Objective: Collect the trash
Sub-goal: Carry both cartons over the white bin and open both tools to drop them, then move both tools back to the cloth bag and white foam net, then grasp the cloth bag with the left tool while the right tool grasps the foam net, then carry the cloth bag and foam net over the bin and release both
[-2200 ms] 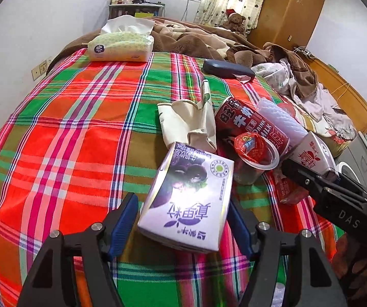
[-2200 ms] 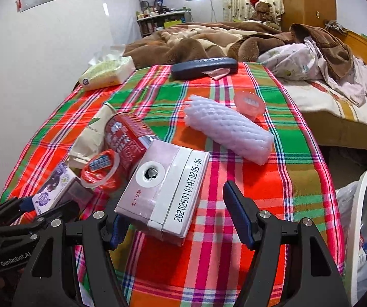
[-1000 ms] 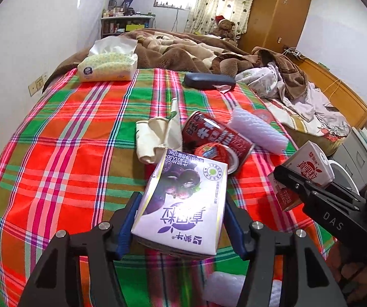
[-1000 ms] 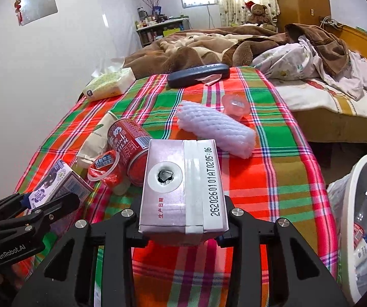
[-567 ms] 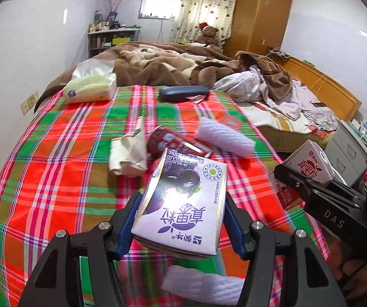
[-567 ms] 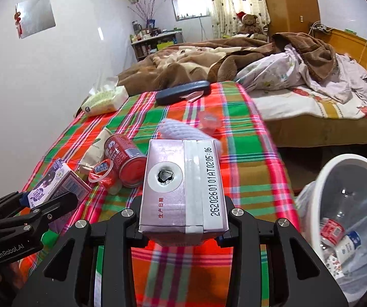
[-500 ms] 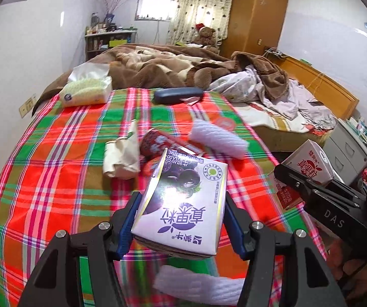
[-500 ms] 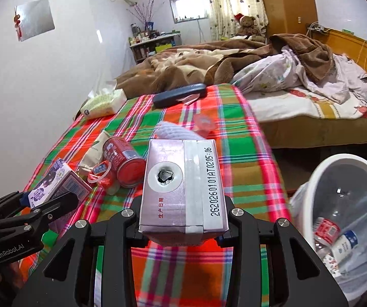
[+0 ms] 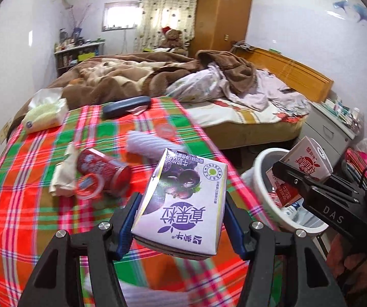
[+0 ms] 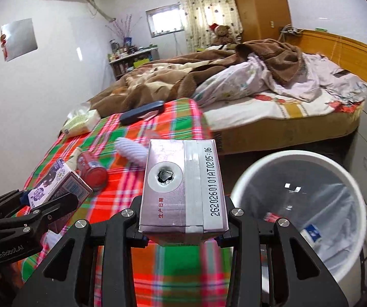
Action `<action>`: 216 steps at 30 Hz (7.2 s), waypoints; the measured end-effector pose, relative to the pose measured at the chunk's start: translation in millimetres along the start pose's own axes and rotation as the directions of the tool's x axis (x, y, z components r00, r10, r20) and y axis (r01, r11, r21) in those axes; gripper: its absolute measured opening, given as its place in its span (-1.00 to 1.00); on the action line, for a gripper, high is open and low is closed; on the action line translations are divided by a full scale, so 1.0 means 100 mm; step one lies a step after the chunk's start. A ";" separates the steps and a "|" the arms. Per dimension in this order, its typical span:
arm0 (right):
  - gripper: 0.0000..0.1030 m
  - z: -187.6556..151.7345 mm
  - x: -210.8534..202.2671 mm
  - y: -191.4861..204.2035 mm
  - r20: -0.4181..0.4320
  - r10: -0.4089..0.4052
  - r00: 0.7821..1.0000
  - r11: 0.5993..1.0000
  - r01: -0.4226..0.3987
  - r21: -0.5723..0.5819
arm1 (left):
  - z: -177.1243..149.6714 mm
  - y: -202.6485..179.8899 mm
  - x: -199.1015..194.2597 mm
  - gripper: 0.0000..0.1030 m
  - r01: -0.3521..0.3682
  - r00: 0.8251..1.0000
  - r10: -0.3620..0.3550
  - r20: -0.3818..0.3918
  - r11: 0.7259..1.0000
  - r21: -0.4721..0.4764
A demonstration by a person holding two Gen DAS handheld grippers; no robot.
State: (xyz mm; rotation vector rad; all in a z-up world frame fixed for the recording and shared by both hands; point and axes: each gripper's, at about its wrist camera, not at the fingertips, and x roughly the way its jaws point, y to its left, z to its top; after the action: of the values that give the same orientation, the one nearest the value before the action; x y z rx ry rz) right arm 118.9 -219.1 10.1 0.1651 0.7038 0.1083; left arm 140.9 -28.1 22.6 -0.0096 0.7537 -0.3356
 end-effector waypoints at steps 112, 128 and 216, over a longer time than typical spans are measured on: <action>0.32 0.24 0.57 0.31 -0.084 0.039 0.996 0.981 -0.055 -0.188 | 0.12 1.06 0.09 0.35 -0.162 0.986 0.164 -0.003 0.973 -0.163; 0.32 0.44 1.15 0.69 -0.168 0.068 0.983 0.951 -0.115 -0.286 | 0.13 1.88 0.37 0.35 -0.212 0.977 0.199 -0.076 0.944 -0.251; -0.47 0.31 0.12 0.04 -0.052 0.190 0.980 0.974 -0.195 -0.118 | 0.17 0.41 -0.27 -0.05 -0.082 0.994 0.086 0.072 0.995 -0.058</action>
State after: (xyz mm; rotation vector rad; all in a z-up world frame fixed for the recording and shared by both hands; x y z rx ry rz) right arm 148.5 -216.4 26.4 0.1128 0.7185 0.3404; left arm 146.1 17.3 48.2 -0.0419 0.6870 -0.2331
